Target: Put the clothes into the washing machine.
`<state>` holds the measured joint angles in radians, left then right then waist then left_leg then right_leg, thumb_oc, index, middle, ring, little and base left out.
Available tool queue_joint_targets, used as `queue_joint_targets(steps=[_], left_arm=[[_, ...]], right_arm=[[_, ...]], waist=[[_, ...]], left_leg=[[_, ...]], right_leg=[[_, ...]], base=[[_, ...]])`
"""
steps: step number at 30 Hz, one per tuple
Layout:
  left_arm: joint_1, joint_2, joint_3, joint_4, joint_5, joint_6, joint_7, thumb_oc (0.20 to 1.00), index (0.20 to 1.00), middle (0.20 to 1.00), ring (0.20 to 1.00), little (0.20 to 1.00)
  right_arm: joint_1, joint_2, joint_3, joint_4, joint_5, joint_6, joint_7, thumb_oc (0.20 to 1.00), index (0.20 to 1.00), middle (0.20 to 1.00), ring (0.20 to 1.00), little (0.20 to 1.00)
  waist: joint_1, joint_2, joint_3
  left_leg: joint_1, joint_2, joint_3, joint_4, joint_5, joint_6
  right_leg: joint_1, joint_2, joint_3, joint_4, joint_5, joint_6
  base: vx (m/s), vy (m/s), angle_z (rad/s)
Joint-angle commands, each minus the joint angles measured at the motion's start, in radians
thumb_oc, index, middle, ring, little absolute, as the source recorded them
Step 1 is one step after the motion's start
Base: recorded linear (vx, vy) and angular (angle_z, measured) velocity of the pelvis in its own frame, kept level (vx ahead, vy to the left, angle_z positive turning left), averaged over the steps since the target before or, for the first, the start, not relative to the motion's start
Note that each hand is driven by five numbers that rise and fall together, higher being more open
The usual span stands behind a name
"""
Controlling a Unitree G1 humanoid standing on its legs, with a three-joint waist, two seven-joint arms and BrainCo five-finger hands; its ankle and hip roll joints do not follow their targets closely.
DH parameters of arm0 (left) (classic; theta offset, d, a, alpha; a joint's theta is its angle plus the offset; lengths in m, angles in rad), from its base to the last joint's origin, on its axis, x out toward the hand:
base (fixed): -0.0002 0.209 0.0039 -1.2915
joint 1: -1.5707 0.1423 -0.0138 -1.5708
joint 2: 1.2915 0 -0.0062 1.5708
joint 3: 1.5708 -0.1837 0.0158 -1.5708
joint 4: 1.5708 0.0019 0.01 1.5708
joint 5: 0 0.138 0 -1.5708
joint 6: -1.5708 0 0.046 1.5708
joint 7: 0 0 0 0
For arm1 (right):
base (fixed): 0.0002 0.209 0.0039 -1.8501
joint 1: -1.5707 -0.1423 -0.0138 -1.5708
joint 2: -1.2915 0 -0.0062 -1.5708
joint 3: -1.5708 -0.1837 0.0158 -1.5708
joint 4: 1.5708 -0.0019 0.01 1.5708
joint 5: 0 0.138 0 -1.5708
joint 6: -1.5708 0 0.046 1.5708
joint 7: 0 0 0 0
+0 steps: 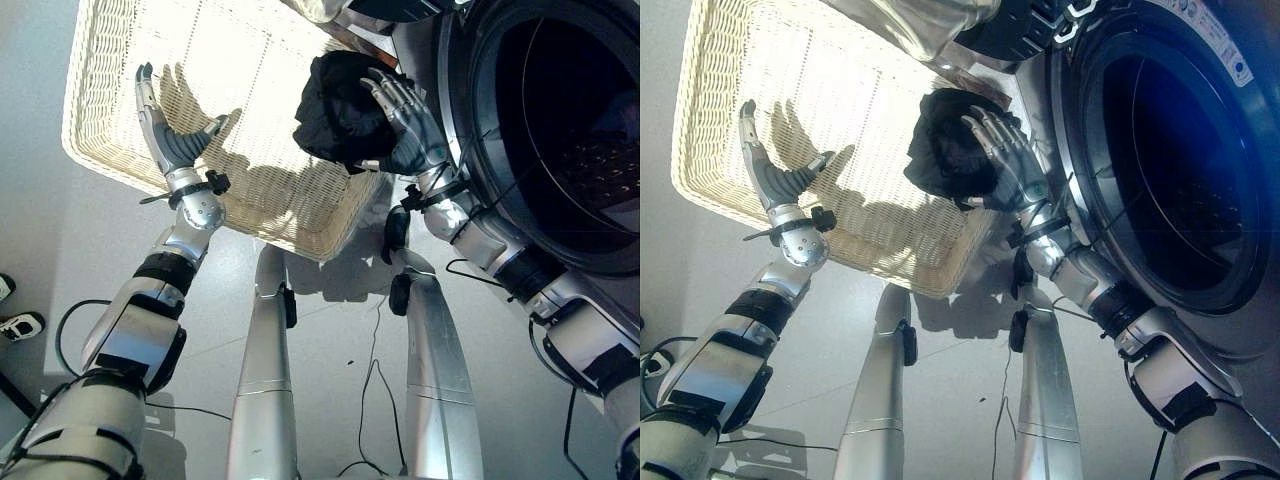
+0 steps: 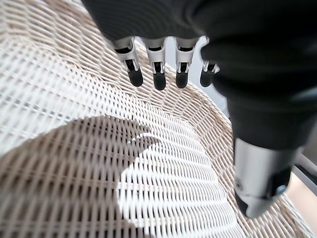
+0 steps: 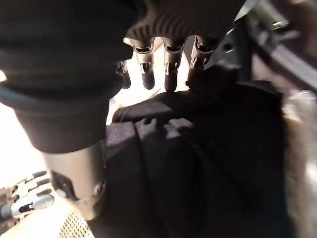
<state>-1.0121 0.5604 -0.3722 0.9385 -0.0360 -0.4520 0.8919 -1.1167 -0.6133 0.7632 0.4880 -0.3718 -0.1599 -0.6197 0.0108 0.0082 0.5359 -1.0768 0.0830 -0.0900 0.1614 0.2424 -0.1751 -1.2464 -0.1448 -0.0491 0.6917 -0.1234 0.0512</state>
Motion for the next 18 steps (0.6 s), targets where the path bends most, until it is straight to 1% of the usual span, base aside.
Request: queue_joint_targets(steps=[1,2,5,9,11,13,14,16,18], left_arm=[[-0.097,-0.022,0.015,0.061,-0.048,-0.019,-0.006,1.000,1.000,1.000,1.000,1.000],[-0.103,-0.027,0.010,0.068,-0.047,-0.022,-0.010,1.000,1.000,1.000,1.000,1.000],[-0.117,-0.035,-0.005,0.077,-0.053,-0.021,-0.014,1.000,1.000,1.000,1.000,1.000],[-0.129,-0.047,-0.018,0.085,-0.052,-0.022,-0.013,1.000,1.000,1.000,1.000,1.000],[-0.143,-0.052,-0.030,0.092,-0.062,-0.027,-0.019,1.000,1.000,1.000,1.000,1.000],[-0.146,-0.053,-0.033,0.092,-0.063,-0.027,-0.023,1.000,1.000,1.000,1.000,1.000],[-0.152,-0.057,-0.037,0.090,-0.062,-0.026,-0.028,1.000,1.000,1.000,1.000,1.000],[-0.157,-0.064,-0.040,0.090,-0.059,-0.026,-0.030,1.000,1.000,1.000,1.000,1.000],[-0.160,-0.070,-0.044,0.090,-0.054,-0.028,-0.031,1.000,1.000,1.000,1.000,1.000]], right_arm=[[-0.067,0.031,0.059,0.017,0.020,0.044,0.013,1.000,1.000,1.000,1.000,1.000],[-0.091,0.045,0.079,0.058,0.032,0.070,0.031,1.000,1.000,1.000,1.000,1.000],[-0.125,0.067,0.111,0.118,0.048,0.116,0.063,1.000,1.000,1.000,1.000,1.000],[-0.157,0.086,0.133,0.193,0.059,0.149,0.078,1.000,1.000,1.000,1.000,1.000],[-0.190,0.105,0.145,0.250,0.063,0.200,0.101,1.000,1.000,1.000,1.000,1.000],[-0.196,0.111,0.147,0.266,0.068,0.214,0.106,1.000,1.000,1.000,1.000,1.000],[-0.207,0.122,0.147,0.305,0.079,0.239,0.128,1.000,1.000,1.000,1.000,1.000],[-0.218,0.133,0.149,0.355,0.078,0.237,0.143,1.000,1.000,1.000,1.000,1.000],[-0.227,0.146,0.151,0.396,0.075,0.262,0.173,1.000,1.000,1.000,1.000,1.000]], waist=[[0.005,0.006,-0.016],[0.012,0.009,-0.016],[0.022,0.015,-0.016],[0.033,0.021,-0.016],[0.041,0.028,-0.016],[0.043,0.030,-0.016],[0.049,0.033,-0.016],[0.054,0.036,-0.016],[0.060,0.040,-0.016]], left_leg=[[0.002,-0.115,0.058,0.144,-0.135,0.078],[0.002,-0.116,0.057,0.144,-0.132,0.078],[-0.002,-0.121,0.055,0.148,-0.130,0.079],[0.000,-0.125,0.053,0.145,-0.126,0.083],[-0.002,-0.129,0.052,0.145,-0.121,0.084],[-0.004,-0.131,0.051,0.146,-0.121,0.084],[-0.004,-0.132,0.050,0.146,-0.119,0.086],[-0.006,-0.134,0.048,0.147,-0.118,0.087],[-0.006,-0.136,0.047,0.147,-0.116,0.088]], right_leg=[[0.136,0.074,-0.085,-0.313,0.191,0.055],[0.134,0.073,-0.087,-0.311,0.194,0.055],[0.131,0.068,-0.093,-0.307,0.197,0.054],[0.132,0.065,-0.100,-0.308,0.202,0.053],[0.130,0.062,-0.103,-0.308,0.207,0.053],[0.129,0.060,-0.105,-0.307,0.208,0.053],[0.128,0.058,-0.107,-0.307,0.211,0.053],[0.127,0.056,-0.110,-0.304,0.212,0.053],[0.126,0.055,-0.113,-0.302,0.214,0.053]], base=[[0.00,-0.019,0.03],[0.01,-0.022,0.05],[0.01,-0.015,0.05],[0.00,0.000,0.00],[0.00,0.000,0.00],[0.00,0.000,0.00],[0.02,-0.023,0.03],[0.00,0.000,0.00],[0.00,0.000,0.00]])
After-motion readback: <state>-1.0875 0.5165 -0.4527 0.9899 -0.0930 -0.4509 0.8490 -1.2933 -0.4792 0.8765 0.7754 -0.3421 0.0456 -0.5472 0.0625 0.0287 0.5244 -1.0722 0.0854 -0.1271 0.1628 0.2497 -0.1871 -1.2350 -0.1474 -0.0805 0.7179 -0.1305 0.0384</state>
